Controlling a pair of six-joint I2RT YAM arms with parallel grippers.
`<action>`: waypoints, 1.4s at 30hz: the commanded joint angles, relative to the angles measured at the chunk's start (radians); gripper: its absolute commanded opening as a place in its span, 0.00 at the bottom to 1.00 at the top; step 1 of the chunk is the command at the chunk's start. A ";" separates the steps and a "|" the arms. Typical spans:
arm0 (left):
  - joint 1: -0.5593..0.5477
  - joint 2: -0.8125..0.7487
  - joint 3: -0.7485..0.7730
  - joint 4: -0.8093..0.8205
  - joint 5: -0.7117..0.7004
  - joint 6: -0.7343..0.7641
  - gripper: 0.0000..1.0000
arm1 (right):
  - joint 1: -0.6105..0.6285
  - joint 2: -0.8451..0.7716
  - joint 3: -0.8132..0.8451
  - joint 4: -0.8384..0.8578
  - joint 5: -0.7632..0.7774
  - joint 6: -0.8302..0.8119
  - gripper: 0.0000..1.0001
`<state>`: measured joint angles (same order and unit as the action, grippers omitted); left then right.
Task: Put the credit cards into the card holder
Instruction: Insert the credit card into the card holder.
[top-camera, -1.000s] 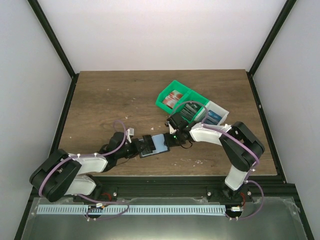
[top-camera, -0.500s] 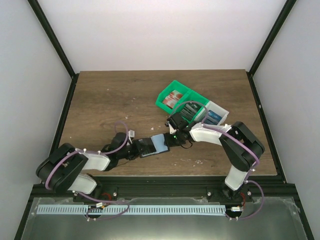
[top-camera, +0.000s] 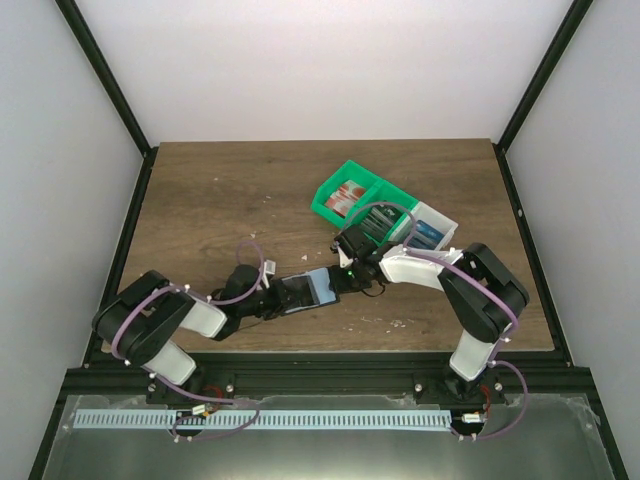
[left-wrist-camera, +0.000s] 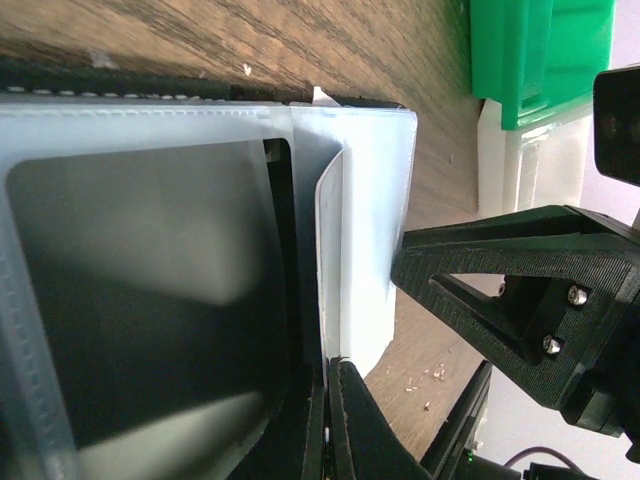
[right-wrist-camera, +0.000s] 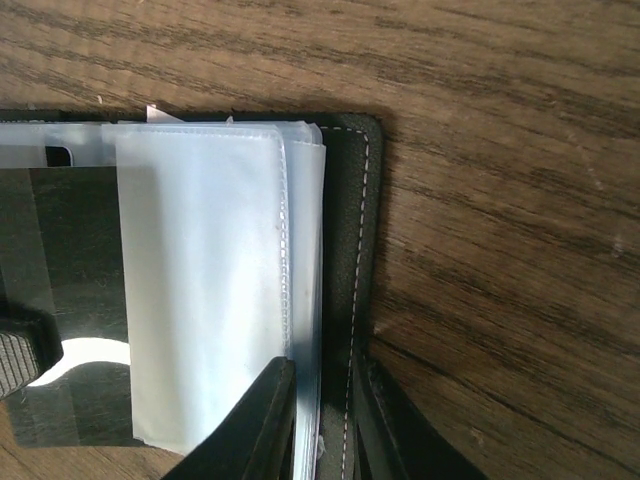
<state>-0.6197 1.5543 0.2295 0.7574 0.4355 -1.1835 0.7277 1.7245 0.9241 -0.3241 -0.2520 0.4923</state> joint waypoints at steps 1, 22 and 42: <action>-0.001 0.040 0.019 0.029 0.026 -0.005 0.00 | 0.012 0.040 0.012 -0.029 -0.027 0.011 0.17; -0.038 0.046 0.118 -0.183 -0.065 0.107 0.12 | 0.012 0.032 0.006 -0.021 -0.026 0.017 0.17; -0.039 -0.028 0.163 -0.439 -0.090 0.202 0.26 | 0.012 0.028 -0.011 0.007 -0.030 0.019 0.17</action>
<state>-0.6567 1.4654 0.3866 0.3370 0.3355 -1.0050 0.7300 1.7287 0.9249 -0.3130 -0.2729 0.5102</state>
